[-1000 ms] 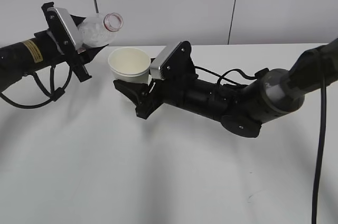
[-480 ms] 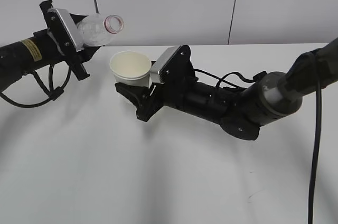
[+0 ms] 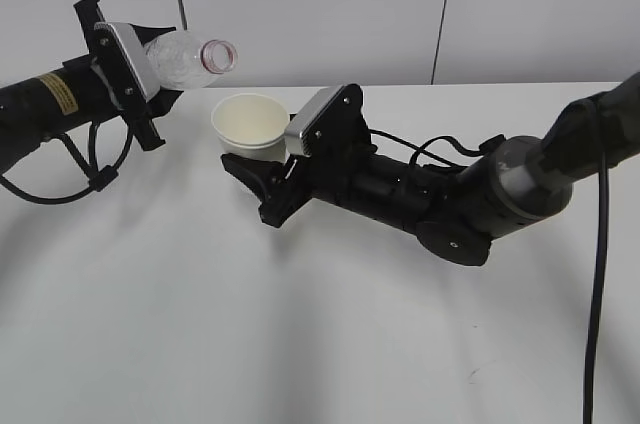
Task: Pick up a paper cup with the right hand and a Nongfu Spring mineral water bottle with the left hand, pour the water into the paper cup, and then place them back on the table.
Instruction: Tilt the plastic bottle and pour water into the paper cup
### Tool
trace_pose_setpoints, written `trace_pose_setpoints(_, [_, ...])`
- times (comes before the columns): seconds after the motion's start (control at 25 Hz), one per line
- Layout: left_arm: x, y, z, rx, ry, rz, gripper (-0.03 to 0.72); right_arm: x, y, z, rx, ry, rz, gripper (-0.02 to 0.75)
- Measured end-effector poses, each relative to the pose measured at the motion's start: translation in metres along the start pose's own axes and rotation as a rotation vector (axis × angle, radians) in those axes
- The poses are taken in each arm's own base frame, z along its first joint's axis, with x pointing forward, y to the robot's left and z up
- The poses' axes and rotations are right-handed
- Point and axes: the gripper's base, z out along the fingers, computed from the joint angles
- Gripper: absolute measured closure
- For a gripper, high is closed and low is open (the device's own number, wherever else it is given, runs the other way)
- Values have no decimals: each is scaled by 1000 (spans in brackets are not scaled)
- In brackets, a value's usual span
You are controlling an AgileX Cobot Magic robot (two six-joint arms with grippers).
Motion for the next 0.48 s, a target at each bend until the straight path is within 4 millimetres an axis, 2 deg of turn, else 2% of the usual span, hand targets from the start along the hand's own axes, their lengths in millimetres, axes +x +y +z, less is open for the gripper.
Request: trace_pose_setpoints(0.48, [0,0,0,-2,-3,53,298,7,1,0,-3,17,2,213])
